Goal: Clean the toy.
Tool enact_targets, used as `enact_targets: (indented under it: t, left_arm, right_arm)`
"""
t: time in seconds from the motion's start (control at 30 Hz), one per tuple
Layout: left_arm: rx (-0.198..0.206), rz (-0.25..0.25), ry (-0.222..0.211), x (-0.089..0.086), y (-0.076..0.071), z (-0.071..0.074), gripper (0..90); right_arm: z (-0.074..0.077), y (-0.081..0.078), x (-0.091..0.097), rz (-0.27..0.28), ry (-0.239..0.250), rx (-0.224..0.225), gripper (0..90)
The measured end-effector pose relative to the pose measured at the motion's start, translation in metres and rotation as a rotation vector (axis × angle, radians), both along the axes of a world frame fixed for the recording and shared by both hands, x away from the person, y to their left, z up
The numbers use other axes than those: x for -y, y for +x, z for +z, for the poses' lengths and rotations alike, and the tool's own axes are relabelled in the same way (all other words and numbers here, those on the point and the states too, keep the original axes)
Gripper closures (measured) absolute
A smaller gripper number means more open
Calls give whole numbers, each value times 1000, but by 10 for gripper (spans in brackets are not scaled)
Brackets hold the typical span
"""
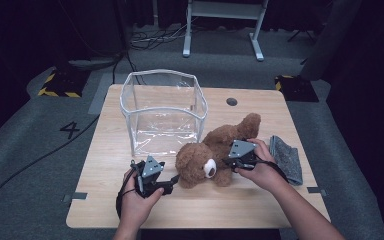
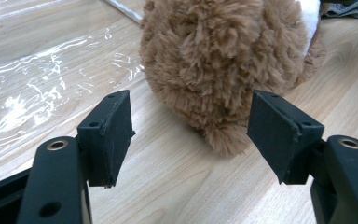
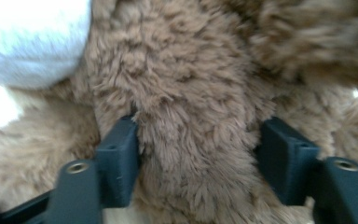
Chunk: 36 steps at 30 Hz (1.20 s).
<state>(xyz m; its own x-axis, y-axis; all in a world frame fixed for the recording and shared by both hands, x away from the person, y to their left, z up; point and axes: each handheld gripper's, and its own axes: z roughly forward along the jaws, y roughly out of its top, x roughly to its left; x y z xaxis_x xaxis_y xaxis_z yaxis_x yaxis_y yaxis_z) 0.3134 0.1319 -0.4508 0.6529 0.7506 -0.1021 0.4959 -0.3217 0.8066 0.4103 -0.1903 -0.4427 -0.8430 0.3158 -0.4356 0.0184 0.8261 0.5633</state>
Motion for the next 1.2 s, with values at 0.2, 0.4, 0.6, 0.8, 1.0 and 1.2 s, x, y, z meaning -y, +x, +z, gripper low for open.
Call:
enact_targets:
  t: [0.2,0.4,0.6,0.8,1.0,1.2]
  left_arm:
    - [3,-1,-2,0,0,0,313]
    - [7,2,-17,-3,2,0,314]
    - [14,-2,-30,-2,4,2,314]
    - [10,-23,-37,6,8,3,314]
    - [9,-55,-35,18,15,3,314]
    - [5,-84,-25,27,20,1,314]
  right_arm:
    - [2,6,2,35,11,-63,762]
    - [19,-3,9,8,99,-102,829]
    - [50,-28,27,-41,241,-182,831]
    - [74,-50,61,-150,411,-232,825]
    - [75,-63,107,-293,583,-293,823]
    - [69,-73,146,-439,649,-265,816]
